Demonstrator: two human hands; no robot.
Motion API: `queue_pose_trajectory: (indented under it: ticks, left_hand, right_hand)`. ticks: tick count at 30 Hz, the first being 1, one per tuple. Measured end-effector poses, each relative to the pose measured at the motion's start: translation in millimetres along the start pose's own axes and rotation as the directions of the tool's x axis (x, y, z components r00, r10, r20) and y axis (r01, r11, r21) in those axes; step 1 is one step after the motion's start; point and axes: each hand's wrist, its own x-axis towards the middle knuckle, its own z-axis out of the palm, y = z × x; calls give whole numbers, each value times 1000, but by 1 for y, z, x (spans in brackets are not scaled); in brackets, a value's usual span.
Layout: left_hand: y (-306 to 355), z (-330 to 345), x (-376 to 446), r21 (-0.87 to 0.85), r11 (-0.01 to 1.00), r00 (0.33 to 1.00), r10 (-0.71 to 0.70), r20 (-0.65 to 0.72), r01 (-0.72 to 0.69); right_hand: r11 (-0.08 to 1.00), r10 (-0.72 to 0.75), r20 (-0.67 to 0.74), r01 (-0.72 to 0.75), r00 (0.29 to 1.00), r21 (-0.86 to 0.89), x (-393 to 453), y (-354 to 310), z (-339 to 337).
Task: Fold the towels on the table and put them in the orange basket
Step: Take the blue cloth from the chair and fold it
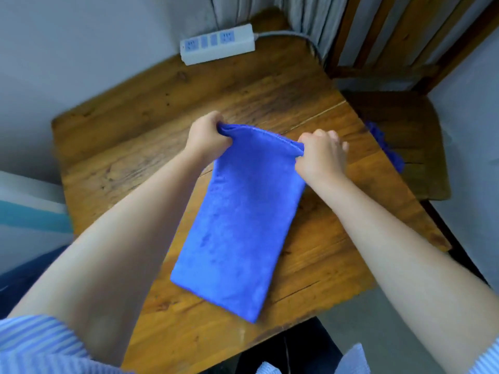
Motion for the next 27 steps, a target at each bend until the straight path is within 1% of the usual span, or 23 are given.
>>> queue_pose_trajectory:
  ticks: [2,3,4,6,8,10,13,15,17,20,22,24,27]
  left_hand:
    - [-2,-17,0,-101,995,999,1,-40,-6]
    - [-2,-25,-2,-110,994,999,10,-48,-15]
    - [-5,-33,-5,-70,996,998,44,-50,-48]
    - [-11,-41,-12,93,981,983,177,-40,-173]
    - [-23,-47,-26,222,924,948,317,11,-311]
    - [-37,-47,-43,293,866,912,402,75,-406]
    - [-59,-41,-72,345,757,829,539,151,-555]
    - [-74,-37,-92,342,665,742,640,198,-664]
    - [-89,-32,-105,356,574,663,717,215,-737]
    - [-109,-19,-124,346,476,573,771,278,-809]
    - [-121,-9,-135,323,445,538,781,316,-835]
    - [-130,0,-143,317,440,532,780,330,-841]
    - [-140,9,-151,303,471,553,773,312,-829]
  right_hand:
    - [991,-124,-104,117,987,-68,14,-12,-17]
    - [981,-180,-140,168,974,-94,17,-17,-24]
    - [970,-233,-168,216,958,-113,17,-23,-29]
    - [943,-325,-202,302,924,-136,12,-27,-33]
    - [919,-392,-193,372,899,-132,-5,-27,-31]
    - [908,-420,-158,410,894,-91,-26,-22,-25]
    - [889,-458,-107,456,883,-46,-63,-8,-10]
    - [870,-492,-74,491,867,-38,-91,0,5]
    - [855,-519,-50,517,853,-47,-113,7,19]
    - [848,-529,-37,526,848,-64,-135,15,35]
    - [849,-525,-34,522,850,-79,-145,19,42]
    - [847,-525,-38,519,850,-114,-154,21,49]
    - [850,-521,-68,510,851,-134,-164,21,58]
